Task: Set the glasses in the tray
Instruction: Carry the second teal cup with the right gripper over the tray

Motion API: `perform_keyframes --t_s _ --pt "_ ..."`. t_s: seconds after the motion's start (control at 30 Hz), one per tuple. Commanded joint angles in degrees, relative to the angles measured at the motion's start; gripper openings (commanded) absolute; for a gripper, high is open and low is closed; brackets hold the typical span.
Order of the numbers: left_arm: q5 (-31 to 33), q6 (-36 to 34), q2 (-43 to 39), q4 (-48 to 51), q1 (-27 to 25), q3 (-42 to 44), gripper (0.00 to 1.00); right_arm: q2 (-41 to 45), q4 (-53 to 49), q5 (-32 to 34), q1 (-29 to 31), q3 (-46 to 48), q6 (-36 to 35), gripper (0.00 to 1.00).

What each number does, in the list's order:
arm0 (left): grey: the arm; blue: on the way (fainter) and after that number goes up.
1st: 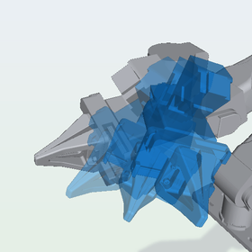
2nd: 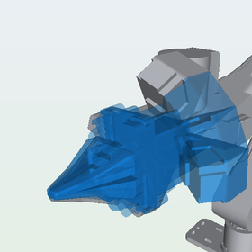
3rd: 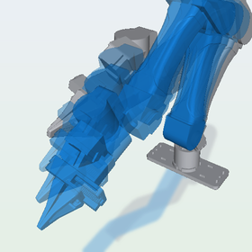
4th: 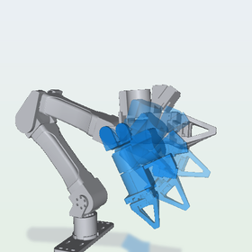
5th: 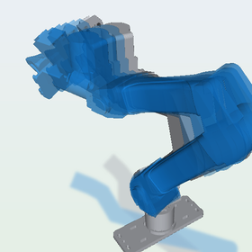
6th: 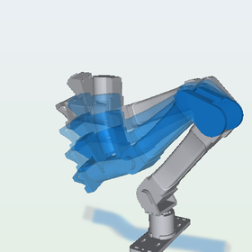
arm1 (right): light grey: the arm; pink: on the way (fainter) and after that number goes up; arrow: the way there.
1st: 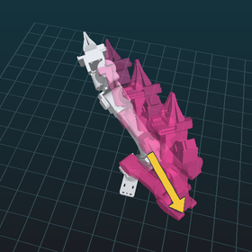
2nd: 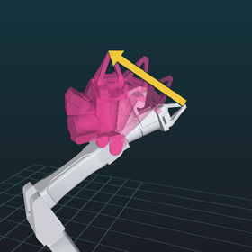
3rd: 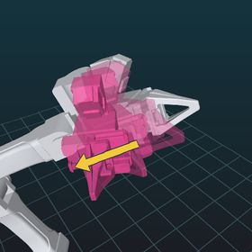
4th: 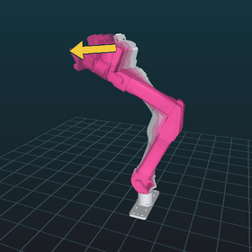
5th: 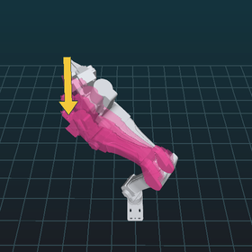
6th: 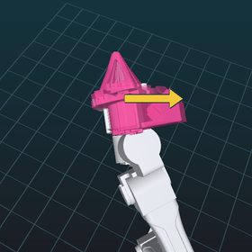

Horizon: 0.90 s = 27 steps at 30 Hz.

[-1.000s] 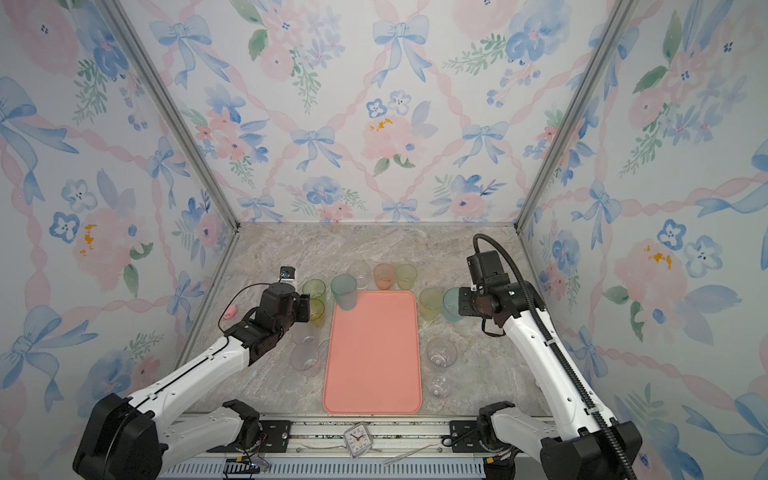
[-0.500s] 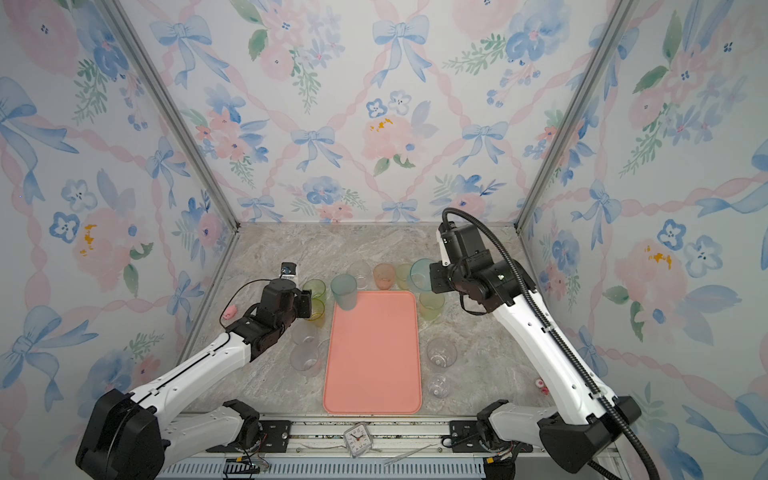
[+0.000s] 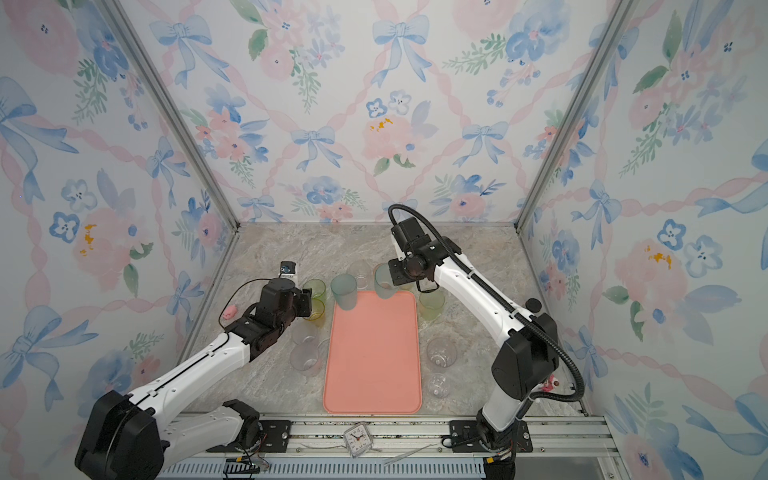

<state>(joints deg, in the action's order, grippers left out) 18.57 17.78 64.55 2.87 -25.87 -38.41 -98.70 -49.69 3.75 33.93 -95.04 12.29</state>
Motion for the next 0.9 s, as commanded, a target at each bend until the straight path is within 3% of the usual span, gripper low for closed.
perform_keyframes --t_s 0.0,0.87 --pt "-0.54 -1.26 -0.66 -0.41 -0.29 -0.78 0.52 -2.93 0.87 -0.37 1.37 -3.40 -1.38 0.03" --pt "0.24 -2.49 0.05 -0.42 -0.24 -1.14 0.54 -17.35 -4.43 1.79 3.82 -14.06 -3.56 0.03"
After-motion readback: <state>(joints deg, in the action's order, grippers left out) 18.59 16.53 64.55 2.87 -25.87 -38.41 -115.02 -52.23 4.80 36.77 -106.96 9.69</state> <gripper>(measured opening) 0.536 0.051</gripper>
